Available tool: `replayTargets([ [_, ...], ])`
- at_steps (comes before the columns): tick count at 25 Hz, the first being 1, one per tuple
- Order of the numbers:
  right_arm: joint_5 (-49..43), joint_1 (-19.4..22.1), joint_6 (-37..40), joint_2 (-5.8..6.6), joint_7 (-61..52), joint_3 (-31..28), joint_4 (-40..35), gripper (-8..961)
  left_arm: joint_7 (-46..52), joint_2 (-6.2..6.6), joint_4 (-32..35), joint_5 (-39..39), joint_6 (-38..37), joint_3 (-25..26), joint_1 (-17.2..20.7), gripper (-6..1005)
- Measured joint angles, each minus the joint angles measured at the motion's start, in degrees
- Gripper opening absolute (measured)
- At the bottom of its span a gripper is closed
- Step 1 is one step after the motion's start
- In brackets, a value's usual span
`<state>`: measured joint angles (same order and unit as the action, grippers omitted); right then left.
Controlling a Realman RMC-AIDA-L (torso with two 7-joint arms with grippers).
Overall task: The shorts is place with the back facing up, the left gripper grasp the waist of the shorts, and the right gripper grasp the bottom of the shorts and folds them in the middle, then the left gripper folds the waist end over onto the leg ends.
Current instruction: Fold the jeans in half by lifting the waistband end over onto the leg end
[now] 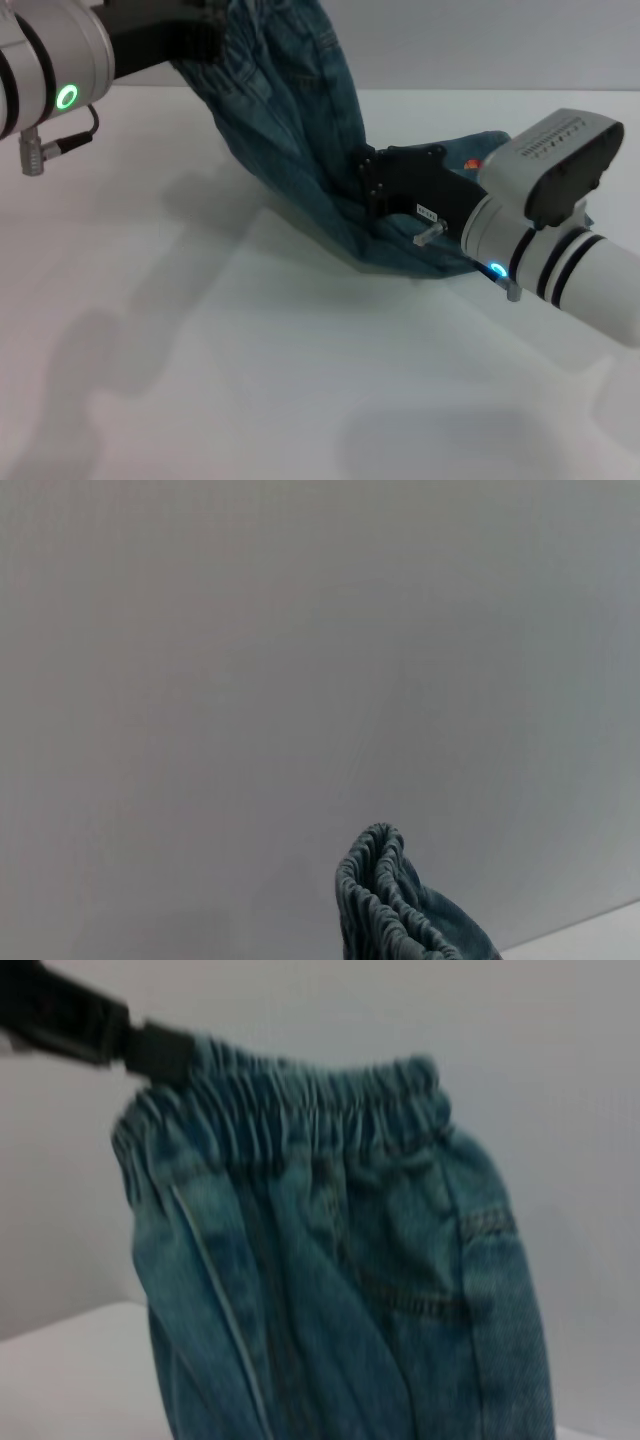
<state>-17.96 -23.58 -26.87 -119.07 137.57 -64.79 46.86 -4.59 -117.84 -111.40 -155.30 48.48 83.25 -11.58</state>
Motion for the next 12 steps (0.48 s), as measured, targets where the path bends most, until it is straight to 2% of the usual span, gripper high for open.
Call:
replayTargets([
  [7,4.23,-6.84,0.36,-0.14,-0.40,-0.67,-9.95,-1,-0.25,0.07,-3.45,0.10,0.86,-0.38,1.02,94],
  [12,3.93,-7.00,5.38,0.37,0.12,-4.19,-11.16,0,-1.75,0.07,-3.61,1.41,1.19,-0.13,1.13,94],
])
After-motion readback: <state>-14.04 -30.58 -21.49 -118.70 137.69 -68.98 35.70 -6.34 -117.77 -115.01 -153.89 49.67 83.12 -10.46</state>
